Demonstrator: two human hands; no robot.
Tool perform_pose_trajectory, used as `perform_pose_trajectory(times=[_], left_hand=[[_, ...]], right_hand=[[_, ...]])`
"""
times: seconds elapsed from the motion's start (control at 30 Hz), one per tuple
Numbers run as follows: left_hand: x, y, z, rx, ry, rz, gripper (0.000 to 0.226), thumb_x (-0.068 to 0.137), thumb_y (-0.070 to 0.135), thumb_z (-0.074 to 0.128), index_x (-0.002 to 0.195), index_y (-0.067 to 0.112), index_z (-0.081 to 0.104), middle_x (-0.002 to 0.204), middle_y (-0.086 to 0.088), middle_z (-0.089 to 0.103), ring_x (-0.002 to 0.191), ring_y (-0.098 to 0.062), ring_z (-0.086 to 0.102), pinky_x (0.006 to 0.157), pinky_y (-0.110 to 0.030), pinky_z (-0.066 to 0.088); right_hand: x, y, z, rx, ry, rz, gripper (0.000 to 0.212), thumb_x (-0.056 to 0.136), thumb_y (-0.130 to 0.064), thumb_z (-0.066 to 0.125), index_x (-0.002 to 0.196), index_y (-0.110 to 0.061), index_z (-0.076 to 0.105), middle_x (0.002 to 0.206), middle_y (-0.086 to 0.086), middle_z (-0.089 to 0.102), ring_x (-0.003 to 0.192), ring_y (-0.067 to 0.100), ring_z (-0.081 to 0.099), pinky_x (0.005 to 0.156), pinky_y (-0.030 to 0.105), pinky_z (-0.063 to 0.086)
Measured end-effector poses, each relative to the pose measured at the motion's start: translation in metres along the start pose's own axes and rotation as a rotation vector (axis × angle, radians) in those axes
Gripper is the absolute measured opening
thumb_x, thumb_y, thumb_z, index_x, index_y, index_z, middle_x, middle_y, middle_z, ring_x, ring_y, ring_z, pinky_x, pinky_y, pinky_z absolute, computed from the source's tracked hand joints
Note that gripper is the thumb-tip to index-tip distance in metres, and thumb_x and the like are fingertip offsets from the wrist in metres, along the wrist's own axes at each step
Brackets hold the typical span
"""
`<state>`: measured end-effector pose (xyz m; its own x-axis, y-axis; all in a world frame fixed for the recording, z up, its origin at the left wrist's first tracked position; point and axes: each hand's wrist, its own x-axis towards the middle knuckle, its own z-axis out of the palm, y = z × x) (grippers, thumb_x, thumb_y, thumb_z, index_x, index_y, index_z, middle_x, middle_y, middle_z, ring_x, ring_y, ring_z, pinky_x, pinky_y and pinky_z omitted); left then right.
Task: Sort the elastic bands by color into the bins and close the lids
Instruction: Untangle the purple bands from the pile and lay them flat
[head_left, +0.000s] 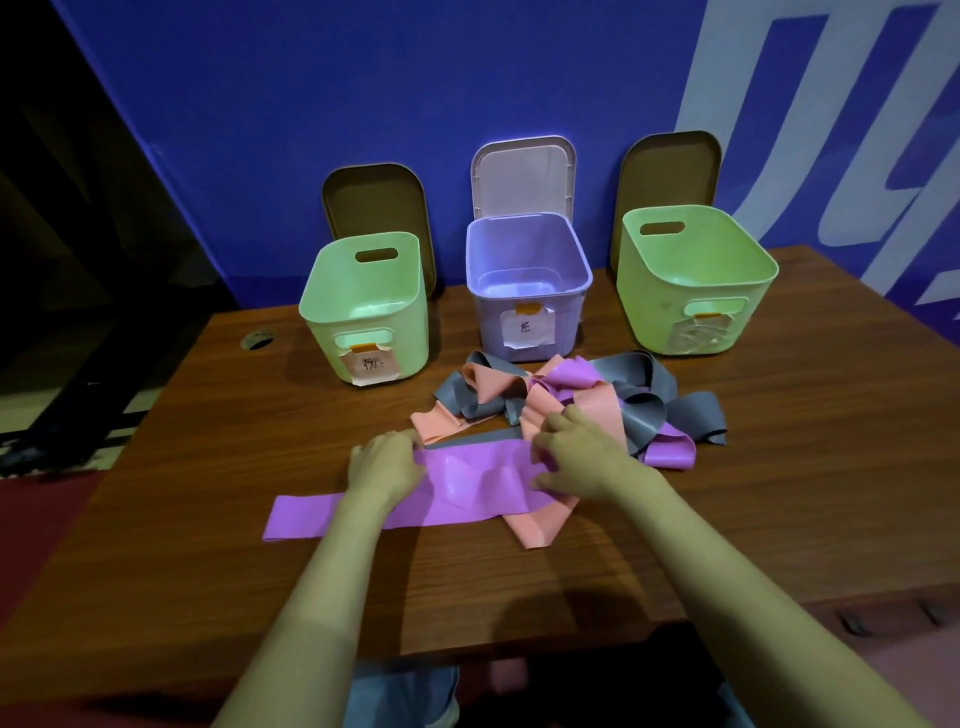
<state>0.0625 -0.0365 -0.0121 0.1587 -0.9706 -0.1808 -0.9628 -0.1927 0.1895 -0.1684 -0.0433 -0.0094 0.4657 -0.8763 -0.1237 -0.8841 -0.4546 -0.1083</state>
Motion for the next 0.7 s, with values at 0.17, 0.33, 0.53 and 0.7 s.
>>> perform_pose_trajectory(times=[0.17, 0.33, 0.53, 0.7], left_hand=[[-0.003, -0.02, -0.011, 0.028, 0.051, -0.091, 0.034, 0.09, 0.028, 0.058, 0.123, 0.016, 0.055, 0.125, -0.008, 0.059, 0.118, -0.027, 0.052, 0.097, -0.041, 0.041], [-0.012, -0.039, -0.039, -0.422, 0.224, -0.034, 0.027, 0.087, 0.03, 0.064, 0.107, 0.013, 0.061, 0.106, -0.011, 0.064, 0.102, -0.029, 0.057, 0.077, -0.032, 0.043], [-0.025, -0.06, -0.067, -0.662, 0.034, 0.008, 0.045, 0.08, 0.059, 0.059, 0.076, 0.014, 0.068, 0.075, 0.002, 0.067, 0.073, -0.012, 0.059, 0.069, -0.029, 0.041], [-0.023, -0.07, -0.056, -0.42, 0.133, 0.0, 0.04, 0.08, 0.046, 0.067, 0.072, 0.007, 0.062, 0.083, -0.004, 0.056, 0.082, -0.02, 0.053, 0.066, -0.03, 0.035]], right_hand=[[-0.004, 0.008, -0.011, 0.193, 0.22, -0.004, 0.028, 0.087, -0.036, 0.06, 0.096, -0.009, 0.059, 0.11, 0.011, 0.053, 0.108, 0.028, 0.042, 0.095, 0.034, 0.03], [-0.004, 0.019, -0.048, 0.842, 0.346, 0.022, 0.03, 0.083, -0.032, 0.068, 0.069, -0.013, 0.05, 0.074, 0.006, 0.057, 0.071, 0.018, 0.051, 0.064, 0.029, 0.039], [0.008, 0.021, -0.055, 1.26, 0.311, 0.046, 0.038, 0.073, -0.034, 0.077, 0.062, -0.019, 0.043, 0.067, 0.008, 0.044, 0.061, 0.013, 0.042, 0.056, 0.027, 0.031], [0.018, 0.008, -0.036, 0.964, 0.145, 0.101, 0.042, 0.07, -0.035, 0.08, 0.063, -0.02, 0.041, 0.065, -0.005, 0.04, 0.063, 0.008, 0.038, 0.059, 0.019, 0.03]])
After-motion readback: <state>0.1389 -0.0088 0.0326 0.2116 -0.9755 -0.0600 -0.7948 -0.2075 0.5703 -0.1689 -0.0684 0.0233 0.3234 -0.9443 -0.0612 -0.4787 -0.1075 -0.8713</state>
